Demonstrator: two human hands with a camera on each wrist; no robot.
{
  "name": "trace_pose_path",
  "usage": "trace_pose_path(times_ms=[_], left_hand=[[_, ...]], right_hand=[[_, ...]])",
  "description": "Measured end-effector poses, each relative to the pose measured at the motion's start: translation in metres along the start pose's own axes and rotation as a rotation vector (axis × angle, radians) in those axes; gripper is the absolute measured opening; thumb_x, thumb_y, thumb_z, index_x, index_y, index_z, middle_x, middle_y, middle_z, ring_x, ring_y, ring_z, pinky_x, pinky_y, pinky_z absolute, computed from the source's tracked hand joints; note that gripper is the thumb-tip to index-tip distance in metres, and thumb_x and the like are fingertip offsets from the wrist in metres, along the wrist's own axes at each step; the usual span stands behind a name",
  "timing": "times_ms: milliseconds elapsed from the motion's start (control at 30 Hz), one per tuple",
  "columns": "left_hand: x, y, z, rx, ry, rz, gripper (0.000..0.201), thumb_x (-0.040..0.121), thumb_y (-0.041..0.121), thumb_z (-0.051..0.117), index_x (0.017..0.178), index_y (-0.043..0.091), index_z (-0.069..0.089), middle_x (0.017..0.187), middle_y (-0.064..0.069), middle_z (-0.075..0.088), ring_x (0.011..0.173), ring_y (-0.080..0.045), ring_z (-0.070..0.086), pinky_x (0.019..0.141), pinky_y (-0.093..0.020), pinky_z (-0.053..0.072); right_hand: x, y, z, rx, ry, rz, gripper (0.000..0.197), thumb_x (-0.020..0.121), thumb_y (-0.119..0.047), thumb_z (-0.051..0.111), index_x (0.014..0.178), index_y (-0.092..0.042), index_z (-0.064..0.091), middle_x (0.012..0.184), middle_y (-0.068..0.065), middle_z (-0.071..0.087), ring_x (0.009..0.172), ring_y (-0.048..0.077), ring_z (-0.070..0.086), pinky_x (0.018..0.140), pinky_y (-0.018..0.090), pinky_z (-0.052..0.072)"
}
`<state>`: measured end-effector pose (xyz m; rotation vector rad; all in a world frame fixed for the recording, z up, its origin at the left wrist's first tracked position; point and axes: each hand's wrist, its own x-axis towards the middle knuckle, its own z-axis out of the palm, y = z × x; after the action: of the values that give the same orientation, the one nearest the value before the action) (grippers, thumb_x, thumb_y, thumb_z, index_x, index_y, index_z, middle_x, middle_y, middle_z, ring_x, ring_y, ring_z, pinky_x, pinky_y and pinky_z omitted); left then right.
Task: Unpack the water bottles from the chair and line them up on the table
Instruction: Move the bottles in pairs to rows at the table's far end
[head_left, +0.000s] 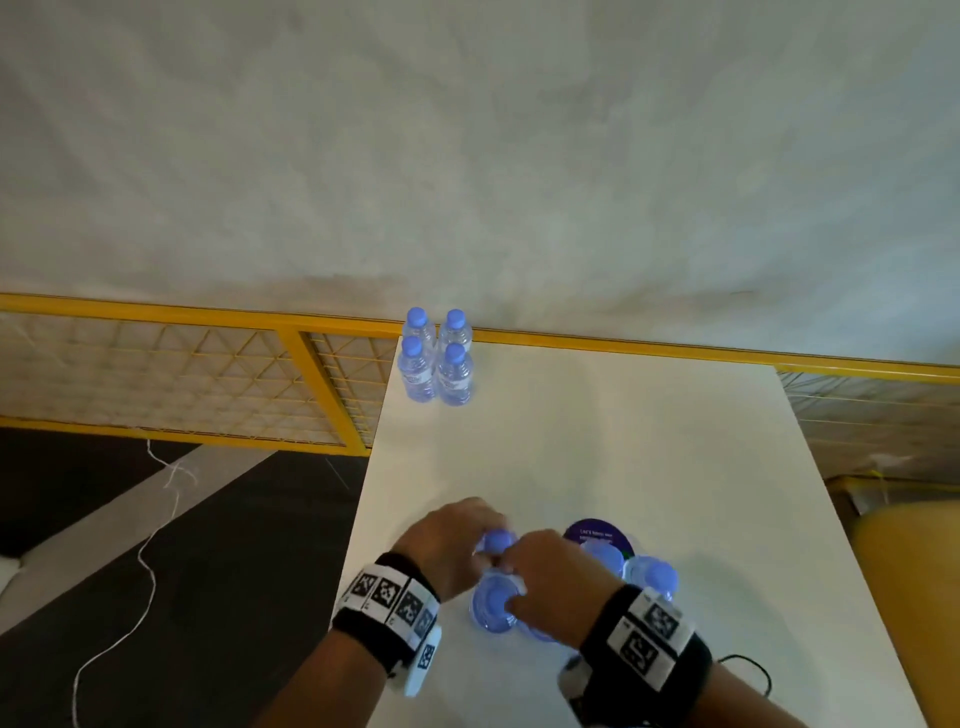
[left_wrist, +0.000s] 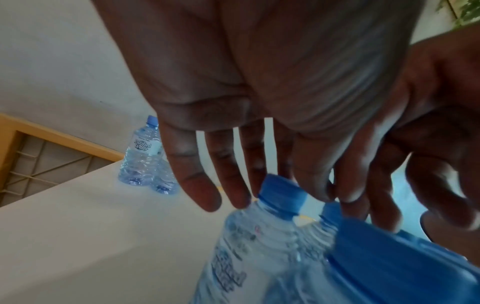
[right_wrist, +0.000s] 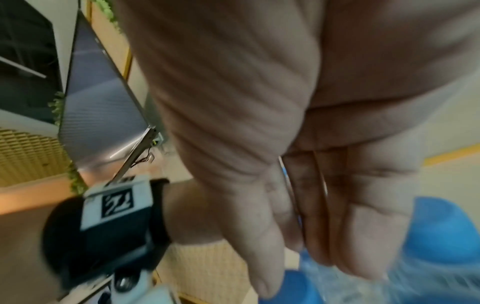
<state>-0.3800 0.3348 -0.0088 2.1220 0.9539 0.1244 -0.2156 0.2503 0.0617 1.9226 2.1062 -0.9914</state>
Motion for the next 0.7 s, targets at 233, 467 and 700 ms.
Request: trace_pose_path(times_ms=[233, 467, 700], left_hand=[[-0.003, 0.018, 0.016, 0.215, 0.007, -0.117, 0.02, 0.082, 0.029, 0.062, 0.102, 0.027, 0.065, 0.106, 0.002, 0.059, 0.1, -0.025, 0.062, 0.085, -0.041, 0.055], [-0.014, 0.018, 0.023, 0.325, 0.085, -0.192, 0.032, 0.094, 0.034, 0.057, 0.125, 0.025, 0.059, 0.125, 0.005, 0.051, 0.109, -0.023, 0.059, 0.081, -0.039, 0.054], [0.007, 0.017, -0.003, 0.533, 0.179, -0.127, 0.025, 0.092, 0.038, 0.06, 0.114, 0.026, 0.06, 0.116, 0.006, 0.056, 0.11, -0.022, 0.054, 0.079, -0.039, 0.05]], right_hand=[[-0.009, -0.019, 0.055, -0.159, 0.164, 0.084, 0.026, 0.091, -0.013, 0.052, 0.117, -0.015, 0.052, 0.105, 0.004, 0.063, 0.092, 0.028, 0.068, 0.069, 0.041, 0.057], [-0.014, -0.03, 0.053, -0.305, 0.186, 0.033, 0.024, 0.093, 0.0, 0.049, 0.116, -0.007, 0.052, 0.109, 0.011, 0.061, 0.095, 0.026, 0.065, 0.069, 0.04, 0.059], [-0.002, -0.024, 0.033, -0.294, 0.254, -0.023, 0.024, 0.097, -0.018, 0.051, 0.118, -0.008, 0.057, 0.107, 0.009, 0.06, 0.093, 0.028, 0.065, 0.07, 0.04, 0.055]])
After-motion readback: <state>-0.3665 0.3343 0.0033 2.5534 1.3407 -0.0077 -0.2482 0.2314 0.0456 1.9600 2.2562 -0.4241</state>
